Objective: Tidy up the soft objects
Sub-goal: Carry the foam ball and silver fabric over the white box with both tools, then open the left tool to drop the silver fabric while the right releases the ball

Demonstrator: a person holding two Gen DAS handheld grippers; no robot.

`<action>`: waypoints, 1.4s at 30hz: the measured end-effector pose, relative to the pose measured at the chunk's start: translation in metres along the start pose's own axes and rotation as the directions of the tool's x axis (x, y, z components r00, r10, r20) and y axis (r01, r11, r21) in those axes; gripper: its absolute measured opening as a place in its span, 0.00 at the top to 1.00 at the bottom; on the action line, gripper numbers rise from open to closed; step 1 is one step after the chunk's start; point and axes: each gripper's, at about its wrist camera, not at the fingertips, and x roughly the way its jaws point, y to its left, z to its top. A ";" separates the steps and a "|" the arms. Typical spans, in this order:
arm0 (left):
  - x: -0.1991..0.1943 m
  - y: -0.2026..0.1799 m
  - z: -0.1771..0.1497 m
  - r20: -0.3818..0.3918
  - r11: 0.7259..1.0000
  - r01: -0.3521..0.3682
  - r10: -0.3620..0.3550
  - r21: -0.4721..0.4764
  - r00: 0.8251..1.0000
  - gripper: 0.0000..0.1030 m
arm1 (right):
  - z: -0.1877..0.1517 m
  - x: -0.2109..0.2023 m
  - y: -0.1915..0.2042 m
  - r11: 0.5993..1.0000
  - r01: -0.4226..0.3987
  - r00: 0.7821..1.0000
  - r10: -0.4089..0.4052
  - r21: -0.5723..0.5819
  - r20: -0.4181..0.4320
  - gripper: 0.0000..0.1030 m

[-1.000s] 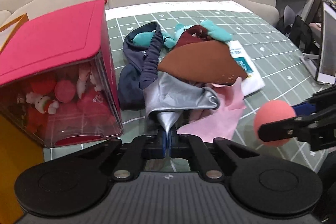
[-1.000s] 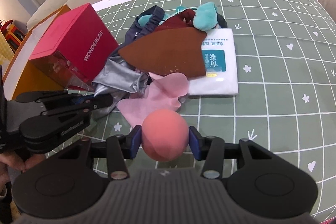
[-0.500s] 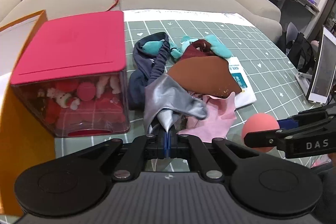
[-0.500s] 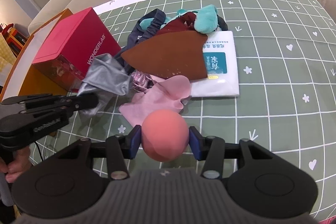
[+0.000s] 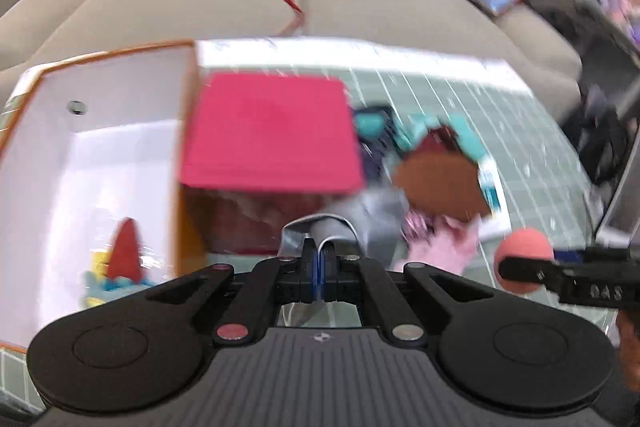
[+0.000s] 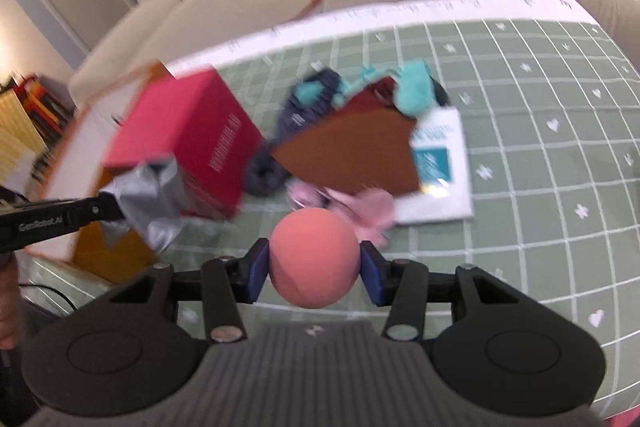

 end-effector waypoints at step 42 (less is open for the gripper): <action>-0.019 0.223 -0.019 -0.098 0.916 -0.231 0.210 -0.327 0.973 0.92 | -0.005 0.175 0.338 0.921 -0.206 0.949 0.106 -0.329 -0.298 0.54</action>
